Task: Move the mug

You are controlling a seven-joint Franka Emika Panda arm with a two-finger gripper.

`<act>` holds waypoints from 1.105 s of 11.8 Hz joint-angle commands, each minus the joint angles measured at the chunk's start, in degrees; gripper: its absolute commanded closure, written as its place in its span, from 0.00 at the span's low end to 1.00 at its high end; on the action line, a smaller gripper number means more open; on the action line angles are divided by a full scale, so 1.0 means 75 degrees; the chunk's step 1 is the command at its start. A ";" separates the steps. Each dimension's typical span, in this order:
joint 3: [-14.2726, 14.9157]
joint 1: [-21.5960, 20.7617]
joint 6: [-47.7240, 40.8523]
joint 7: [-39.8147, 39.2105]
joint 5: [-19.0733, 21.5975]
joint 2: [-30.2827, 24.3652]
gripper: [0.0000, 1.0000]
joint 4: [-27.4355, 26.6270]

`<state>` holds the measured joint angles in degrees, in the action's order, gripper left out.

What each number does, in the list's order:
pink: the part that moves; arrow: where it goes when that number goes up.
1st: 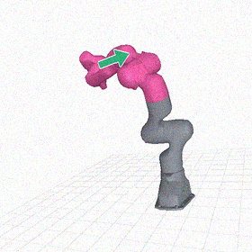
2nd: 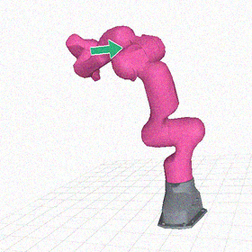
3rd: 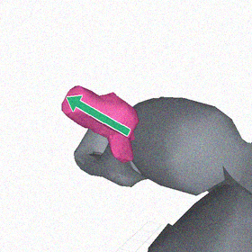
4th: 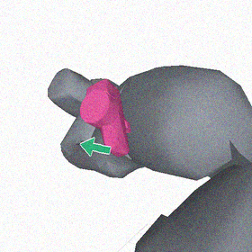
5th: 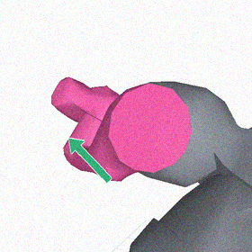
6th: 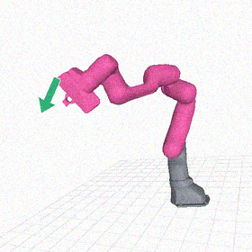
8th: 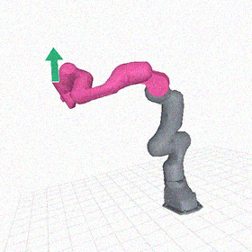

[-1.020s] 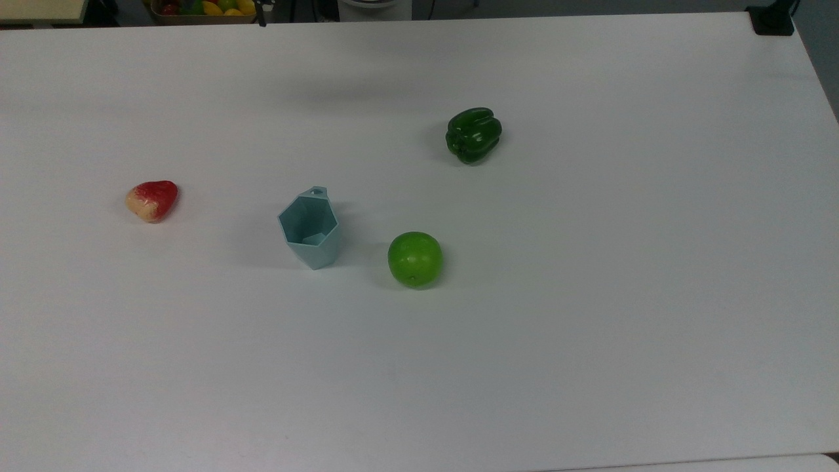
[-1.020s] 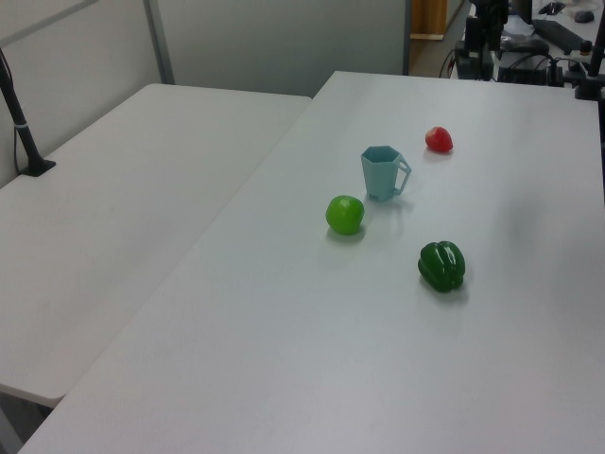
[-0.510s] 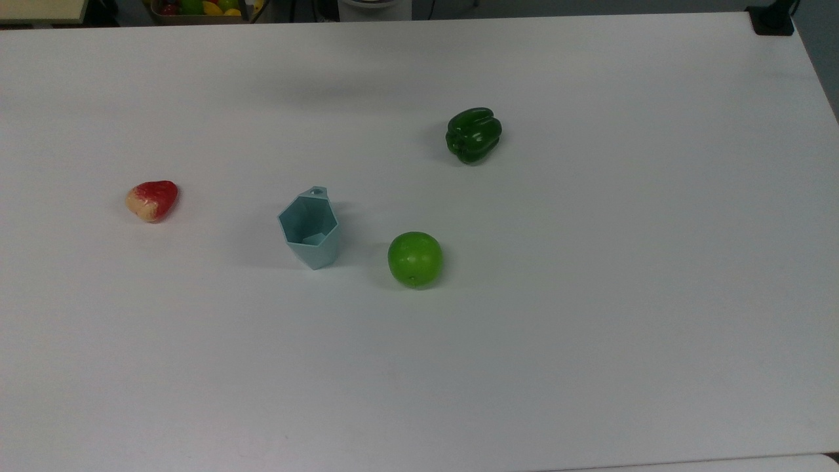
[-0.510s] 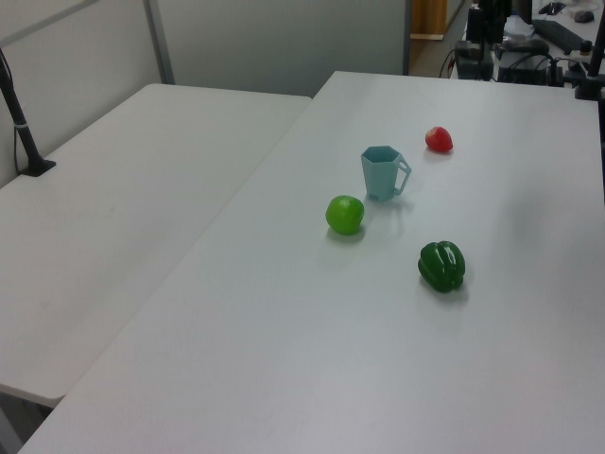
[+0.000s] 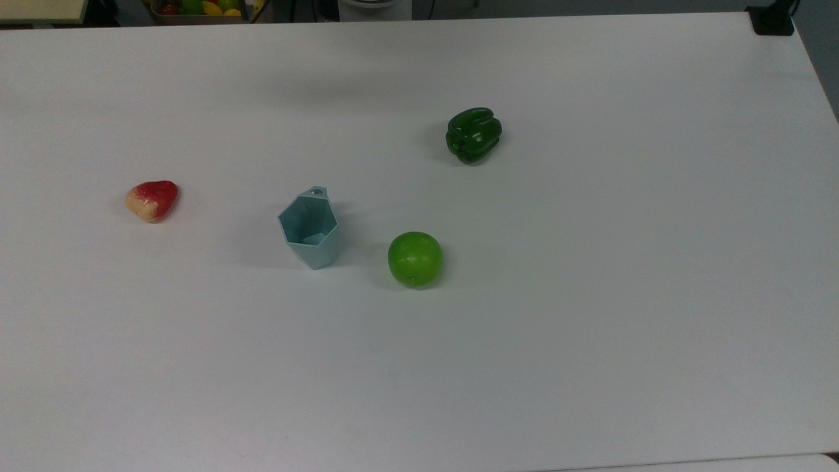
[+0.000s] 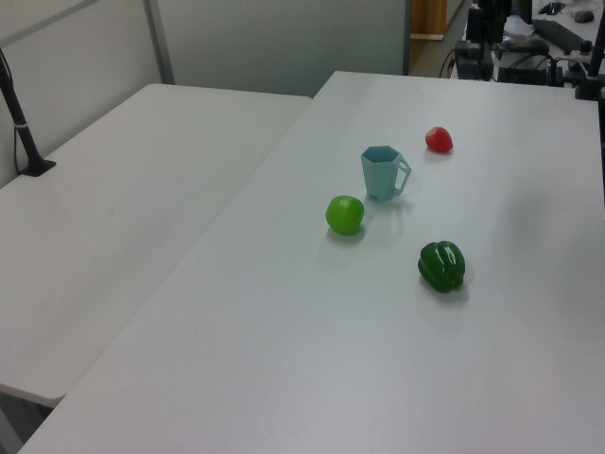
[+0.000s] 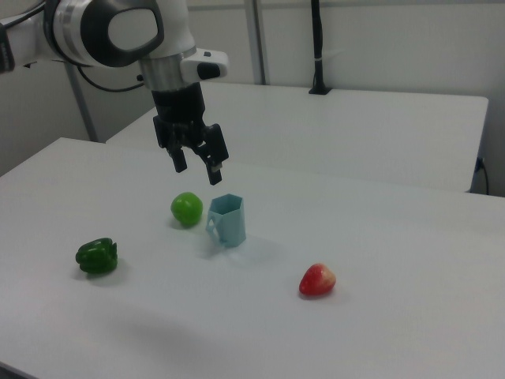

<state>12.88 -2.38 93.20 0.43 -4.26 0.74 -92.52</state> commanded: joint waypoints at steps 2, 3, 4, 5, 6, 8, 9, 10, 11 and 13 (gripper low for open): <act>0.0040 0.0048 -0.0215 -0.0150 0.0403 -0.0017 0.00 0.0114; 0.0040 0.0048 -0.0215 -0.0139 0.0416 -0.0017 0.00 0.0114; 0.0040 0.0048 -0.0215 -0.0127 0.0428 -0.0017 0.00 0.0125; 0.0040 0.0036 -0.0215 -0.0139 0.0439 -0.0017 0.00 0.0114; 0.0040 0.0013 -0.0215 -0.0127 0.0497 0.0006 0.00 0.0114; 0.0028 0.0025 -0.0274 -0.0150 0.0684 0.0018 0.00 0.0114; 0.0028 0.0025 -0.0251 -0.0162 0.0825 0.0018 0.00 0.0102; 0.0028 0.0025 -0.0181 -0.0162 0.0942 0.0076 0.00 0.0114; 0.0028 0.0013 -0.0006 -0.0151 0.1025 0.0204 0.00 0.0149; -0.0042 -0.0080 0.0369 -0.0150 0.1014 0.0497 0.00 0.0161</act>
<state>12.81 -2.34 93.58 0.42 2.13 1.62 -92.43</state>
